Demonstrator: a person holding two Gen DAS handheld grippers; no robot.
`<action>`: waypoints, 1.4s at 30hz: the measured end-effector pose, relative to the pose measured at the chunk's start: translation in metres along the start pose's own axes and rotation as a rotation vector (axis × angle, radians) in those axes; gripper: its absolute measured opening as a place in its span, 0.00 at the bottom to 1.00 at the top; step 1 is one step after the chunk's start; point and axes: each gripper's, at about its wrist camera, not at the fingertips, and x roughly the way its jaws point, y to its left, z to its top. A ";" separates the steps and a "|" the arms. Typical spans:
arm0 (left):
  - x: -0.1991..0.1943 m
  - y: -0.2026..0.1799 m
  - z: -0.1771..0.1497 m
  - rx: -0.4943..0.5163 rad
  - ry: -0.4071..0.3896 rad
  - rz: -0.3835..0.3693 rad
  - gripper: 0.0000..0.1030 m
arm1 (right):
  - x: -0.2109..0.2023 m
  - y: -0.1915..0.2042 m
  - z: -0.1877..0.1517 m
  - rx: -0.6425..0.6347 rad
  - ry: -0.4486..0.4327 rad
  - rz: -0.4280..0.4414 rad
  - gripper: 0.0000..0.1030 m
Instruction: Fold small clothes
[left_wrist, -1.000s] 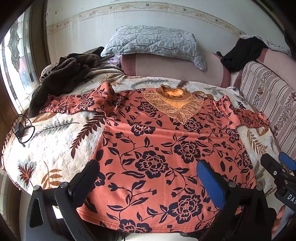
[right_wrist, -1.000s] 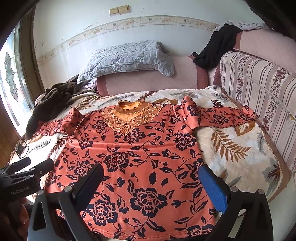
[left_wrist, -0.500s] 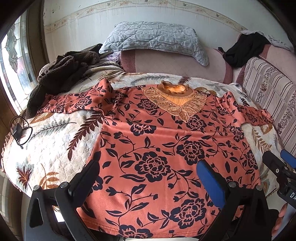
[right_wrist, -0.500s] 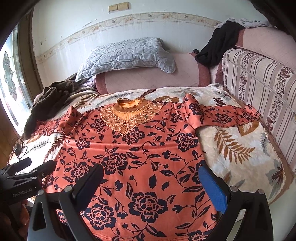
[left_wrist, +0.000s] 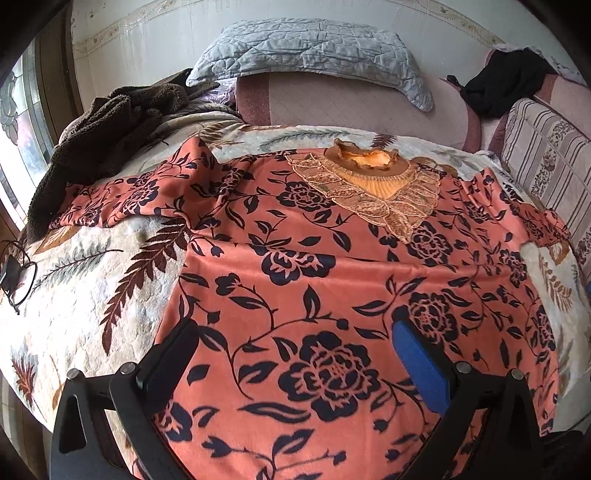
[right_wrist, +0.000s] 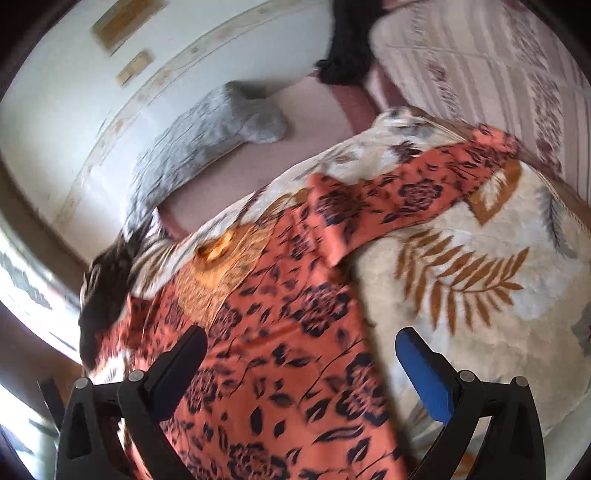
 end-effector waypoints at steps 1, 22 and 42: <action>0.010 0.003 0.004 -0.002 0.002 0.003 1.00 | 0.007 -0.028 0.019 0.077 -0.012 -0.007 1.00; 0.077 0.047 0.046 -0.178 -0.010 -0.026 1.00 | 0.138 -0.206 0.215 0.405 -0.031 -0.451 0.08; 0.050 0.115 0.055 -0.407 -0.079 -0.053 1.00 | 0.234 0.244 -0.031 -0.299 0.200 0.130 0.88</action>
